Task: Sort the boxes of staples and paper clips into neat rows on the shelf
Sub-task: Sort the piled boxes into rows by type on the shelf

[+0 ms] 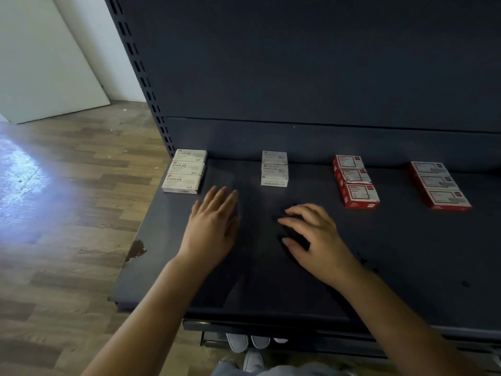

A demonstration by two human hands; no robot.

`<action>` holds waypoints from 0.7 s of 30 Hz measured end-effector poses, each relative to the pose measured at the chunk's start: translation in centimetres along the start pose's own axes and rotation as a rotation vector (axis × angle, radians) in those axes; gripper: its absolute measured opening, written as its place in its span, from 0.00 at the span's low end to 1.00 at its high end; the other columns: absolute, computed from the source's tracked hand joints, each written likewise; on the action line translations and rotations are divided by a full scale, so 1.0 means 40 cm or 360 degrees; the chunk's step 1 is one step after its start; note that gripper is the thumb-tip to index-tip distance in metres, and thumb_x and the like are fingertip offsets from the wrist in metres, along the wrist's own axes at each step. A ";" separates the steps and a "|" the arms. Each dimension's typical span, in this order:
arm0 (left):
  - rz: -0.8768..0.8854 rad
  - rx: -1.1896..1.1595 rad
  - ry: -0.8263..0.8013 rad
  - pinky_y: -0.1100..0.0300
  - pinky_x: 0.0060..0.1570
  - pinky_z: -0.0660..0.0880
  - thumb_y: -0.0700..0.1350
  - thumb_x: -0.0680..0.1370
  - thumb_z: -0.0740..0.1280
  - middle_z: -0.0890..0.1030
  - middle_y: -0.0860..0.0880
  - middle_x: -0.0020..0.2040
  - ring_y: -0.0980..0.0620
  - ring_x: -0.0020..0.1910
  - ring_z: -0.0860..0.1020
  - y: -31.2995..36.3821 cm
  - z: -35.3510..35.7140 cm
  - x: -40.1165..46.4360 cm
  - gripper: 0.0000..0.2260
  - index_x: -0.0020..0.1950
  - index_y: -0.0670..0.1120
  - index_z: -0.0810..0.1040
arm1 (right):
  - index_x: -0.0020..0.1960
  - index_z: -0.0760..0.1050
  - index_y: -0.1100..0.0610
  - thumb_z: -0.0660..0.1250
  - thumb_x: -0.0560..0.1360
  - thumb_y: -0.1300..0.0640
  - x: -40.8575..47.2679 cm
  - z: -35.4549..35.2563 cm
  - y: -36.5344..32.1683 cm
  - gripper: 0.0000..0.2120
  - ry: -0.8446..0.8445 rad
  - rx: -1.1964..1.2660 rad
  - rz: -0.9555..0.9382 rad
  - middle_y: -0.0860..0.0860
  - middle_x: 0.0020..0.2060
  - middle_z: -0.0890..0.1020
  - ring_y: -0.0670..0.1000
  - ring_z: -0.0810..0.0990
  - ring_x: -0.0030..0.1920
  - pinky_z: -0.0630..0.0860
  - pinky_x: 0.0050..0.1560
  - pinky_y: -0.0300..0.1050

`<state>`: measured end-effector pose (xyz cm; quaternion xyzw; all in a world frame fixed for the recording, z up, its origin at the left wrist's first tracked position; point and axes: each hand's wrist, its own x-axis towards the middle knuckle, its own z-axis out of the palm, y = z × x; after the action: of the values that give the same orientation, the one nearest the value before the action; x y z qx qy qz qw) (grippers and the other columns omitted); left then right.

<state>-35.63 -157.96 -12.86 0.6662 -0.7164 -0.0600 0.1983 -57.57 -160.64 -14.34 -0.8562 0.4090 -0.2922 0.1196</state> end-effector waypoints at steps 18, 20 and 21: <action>0.0434 -0.0108 -0.0177 0.45 0.63 0.60 0.50 0.77 0.56 0.74 0.42 0.66 0.41 0.67 0.69 0.527 0.184 0.026 0.23 0.68 0.42 0.70 | 0.54 0.80 0.60 0.69 0.67 0.58 -0.273 -0.320 0.326 0.16 0.0295 0.0003 0.0282 0.54 0.54 0.78 0.52 0.70 0.58 0.73 0.55 0.61; 0.0433 -0.0138 -0.0213 0.47 0.63 0.60 0.50 0.77 0.55 0.73 0.43 0.67 0.42 0.68 0.69 0.579 0.208 0.033 0.23 0.69 0.43 0.70 | 0.54 0.80 0.60 0.69 0.67 0.58 -0.305 -0.356 0.371 0.16 0.0321 -0.0002 0.0317 0.55 0.54 0.78 0.52 0.70 0.58 0.73 0.54 0.61; 0.0435 -0.0151 -0.0227 0.47 0.64 0.60 0.51 0.77 0.55 0.73 0.44 0.67 0.43 0.68 0.68 0.604 0.220 0.037 0.23 0.69 0.43 0.70 | 0.54 0.80 0.60 0.69 0.67 0.58 -0.321 -0.375 0.395 0.16 0.0339 -0.0010 0.0332 0.55 0.54 0.78 0.52 0.70 0.58 0.74 0.54 0.61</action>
<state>-61.38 -158.44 -12.15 0.5465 -0.8090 -0.1132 0.1844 -82.86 -160.28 -14.51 -0.7736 0.5070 -0.3659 0.1025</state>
